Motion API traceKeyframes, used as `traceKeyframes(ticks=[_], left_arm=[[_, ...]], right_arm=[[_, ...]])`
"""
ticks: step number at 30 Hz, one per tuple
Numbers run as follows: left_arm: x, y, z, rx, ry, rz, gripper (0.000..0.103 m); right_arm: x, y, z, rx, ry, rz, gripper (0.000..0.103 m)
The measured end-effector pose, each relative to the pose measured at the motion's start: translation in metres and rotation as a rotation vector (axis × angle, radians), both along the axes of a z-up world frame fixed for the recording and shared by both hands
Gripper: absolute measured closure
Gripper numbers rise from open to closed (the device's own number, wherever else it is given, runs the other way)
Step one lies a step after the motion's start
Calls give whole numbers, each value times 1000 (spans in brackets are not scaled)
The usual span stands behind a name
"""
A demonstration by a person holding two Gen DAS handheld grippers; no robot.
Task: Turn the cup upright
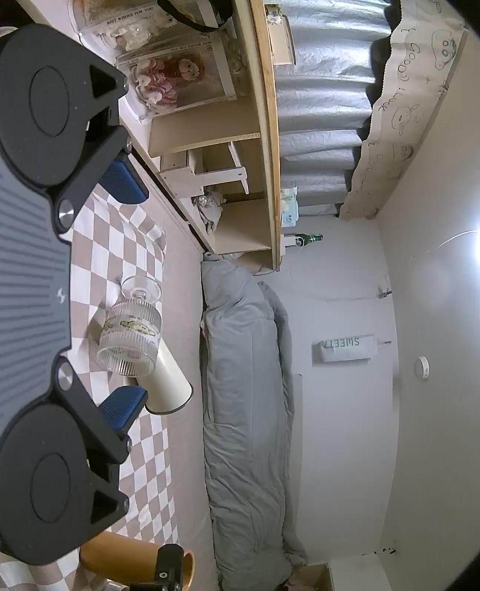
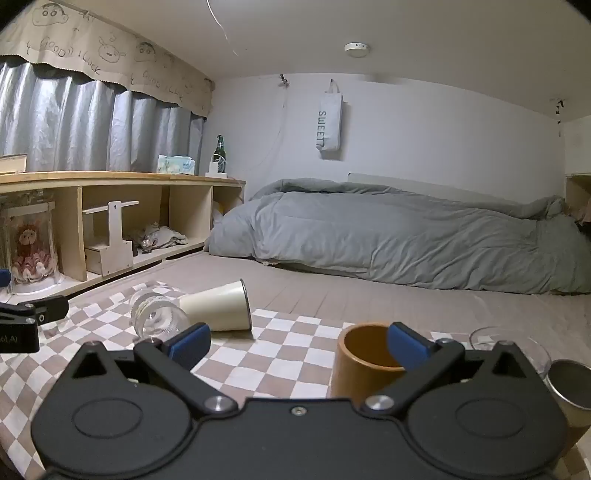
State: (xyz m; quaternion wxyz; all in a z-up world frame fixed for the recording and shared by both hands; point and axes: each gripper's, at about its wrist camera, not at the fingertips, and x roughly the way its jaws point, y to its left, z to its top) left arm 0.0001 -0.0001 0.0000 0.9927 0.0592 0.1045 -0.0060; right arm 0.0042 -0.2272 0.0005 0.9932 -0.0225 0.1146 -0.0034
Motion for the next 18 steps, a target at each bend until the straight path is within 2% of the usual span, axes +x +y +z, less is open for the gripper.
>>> traceKeyframes(ticks=[18], left_arm=[[0, 0, 0, 2, -2, 1, 0]], right_arm=[[0, 0, -1, -10, 6, 0, 0]])
